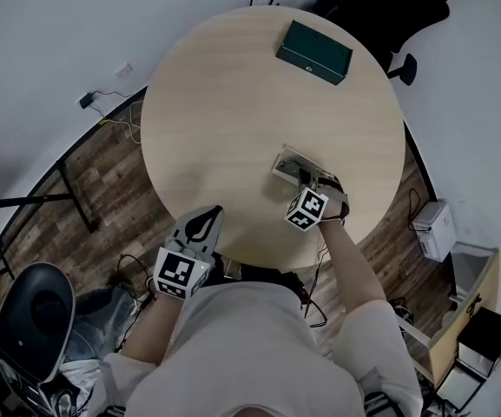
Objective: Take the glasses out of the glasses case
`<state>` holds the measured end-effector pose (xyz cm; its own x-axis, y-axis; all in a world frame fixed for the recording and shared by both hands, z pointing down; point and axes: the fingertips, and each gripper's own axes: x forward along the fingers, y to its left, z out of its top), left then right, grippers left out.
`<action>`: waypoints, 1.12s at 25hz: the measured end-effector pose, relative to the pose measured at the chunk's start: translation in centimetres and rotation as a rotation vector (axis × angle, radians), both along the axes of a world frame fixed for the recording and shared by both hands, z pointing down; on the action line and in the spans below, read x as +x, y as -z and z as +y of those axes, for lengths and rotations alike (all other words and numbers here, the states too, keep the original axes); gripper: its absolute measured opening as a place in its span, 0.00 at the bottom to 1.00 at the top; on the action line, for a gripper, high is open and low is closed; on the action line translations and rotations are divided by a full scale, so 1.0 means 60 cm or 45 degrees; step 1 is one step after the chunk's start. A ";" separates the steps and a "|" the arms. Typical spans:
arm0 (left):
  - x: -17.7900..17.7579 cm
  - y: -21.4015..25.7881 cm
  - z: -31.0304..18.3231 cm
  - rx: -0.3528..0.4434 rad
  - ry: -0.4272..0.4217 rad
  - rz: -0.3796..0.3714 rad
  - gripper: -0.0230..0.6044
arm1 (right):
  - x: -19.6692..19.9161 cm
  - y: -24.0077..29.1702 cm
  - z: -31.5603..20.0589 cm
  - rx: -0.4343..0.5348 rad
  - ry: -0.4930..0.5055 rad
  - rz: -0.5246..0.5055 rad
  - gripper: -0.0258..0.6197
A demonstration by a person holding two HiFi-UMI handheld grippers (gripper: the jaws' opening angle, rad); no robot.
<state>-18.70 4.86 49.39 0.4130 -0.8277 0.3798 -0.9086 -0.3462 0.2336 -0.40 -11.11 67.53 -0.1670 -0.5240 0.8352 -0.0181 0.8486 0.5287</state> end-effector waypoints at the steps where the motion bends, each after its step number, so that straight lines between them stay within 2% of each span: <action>1: 0.001 0.001 0.002 0.002 -0.003 0.000 0.05 | 0.001 0.002 0.000 0.006 -0.002 -0.002 0.07; 19: 0.009 0.017 0.028 0.039 -0.061 0.019 0.05 | 0.017 0.057 0.057 0.086 -0.074 -0.055 0.07; 28: 0.050 0.023 0.029 0.036 -0.156 0.022 0.05 | 0.097 0.068 0.091 0.081 -0.195 -0.057 0.07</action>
